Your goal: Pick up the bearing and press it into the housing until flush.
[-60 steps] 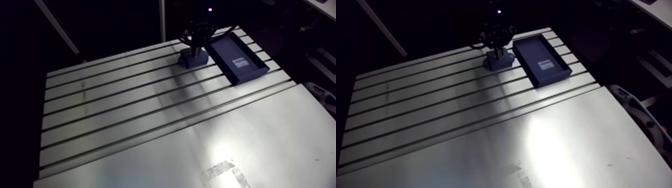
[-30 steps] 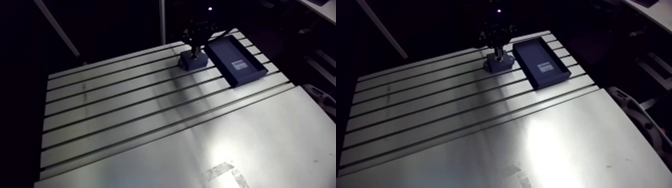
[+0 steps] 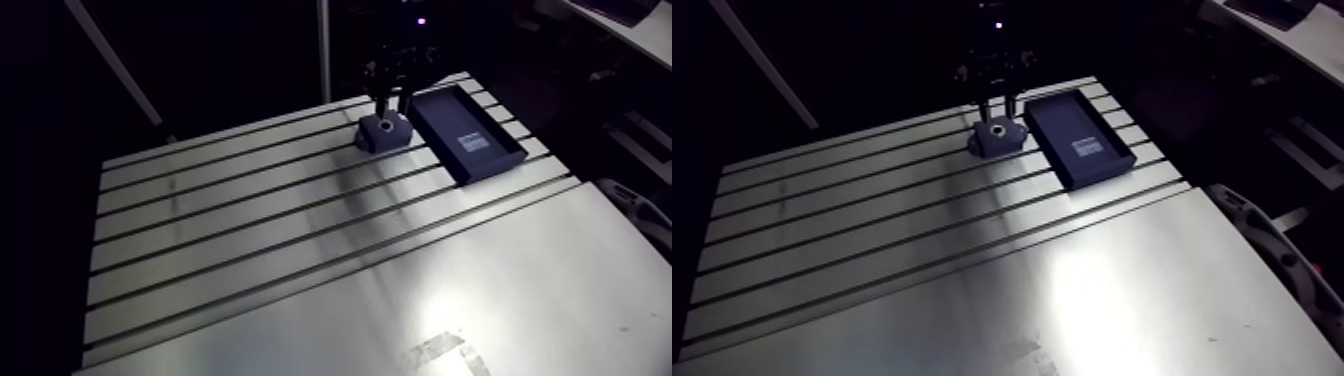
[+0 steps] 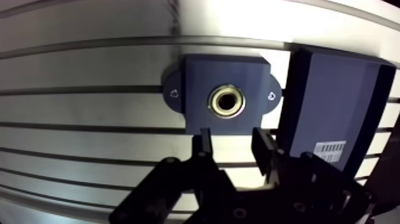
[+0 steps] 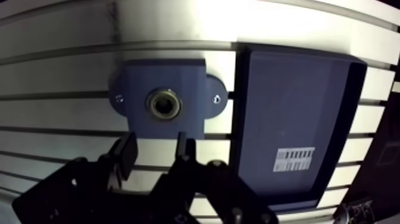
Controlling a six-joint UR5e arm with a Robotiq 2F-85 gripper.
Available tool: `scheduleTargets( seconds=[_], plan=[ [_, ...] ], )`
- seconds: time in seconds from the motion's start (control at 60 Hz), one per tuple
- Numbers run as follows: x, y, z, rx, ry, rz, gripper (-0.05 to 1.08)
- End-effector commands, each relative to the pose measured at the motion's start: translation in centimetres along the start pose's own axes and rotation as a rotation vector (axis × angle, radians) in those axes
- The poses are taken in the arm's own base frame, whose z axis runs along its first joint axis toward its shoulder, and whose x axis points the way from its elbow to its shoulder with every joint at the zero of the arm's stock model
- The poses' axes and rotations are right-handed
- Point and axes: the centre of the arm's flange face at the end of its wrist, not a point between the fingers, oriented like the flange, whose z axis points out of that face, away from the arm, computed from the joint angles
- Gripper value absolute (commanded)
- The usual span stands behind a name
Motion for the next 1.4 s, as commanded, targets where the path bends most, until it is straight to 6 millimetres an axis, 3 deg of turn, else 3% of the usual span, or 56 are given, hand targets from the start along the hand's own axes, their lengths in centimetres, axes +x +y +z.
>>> scheduleTargets(
  seconds=[0.017,0.6,0.8,0.833,0.867,0.95,1.05,1.2,1.4],
  plan=[
    [-1.3,-0.3,-2.5,0.004,-0.009,0.003,0.01],
    [-4.2,-1.0,-9.6,-0.004,0.01,0.019,0.01],
    [-6.3,-1.9,-14.1,-0.005,0.034,0.048,0.01],
    [-6.9,-2.4,-15.4,-0.01,0.05,0.08,0.01],
    [-6.9,-2.4,-15.4,-0.01,0.05,0.08,0.01],
    [-8.9,-4.0,-18.9,-0.012,0.093,0.106,0.01],
    [-10.2,-4.7,-20.9,0.003,0.123,0.124,0.01],
    [-12.4,-6.4,-22.9,0.013,0.148,0.131,0.01],
    [-13.6,-9.1,-23.5,0.01,0.151,0.121,0.01]
  ],
)
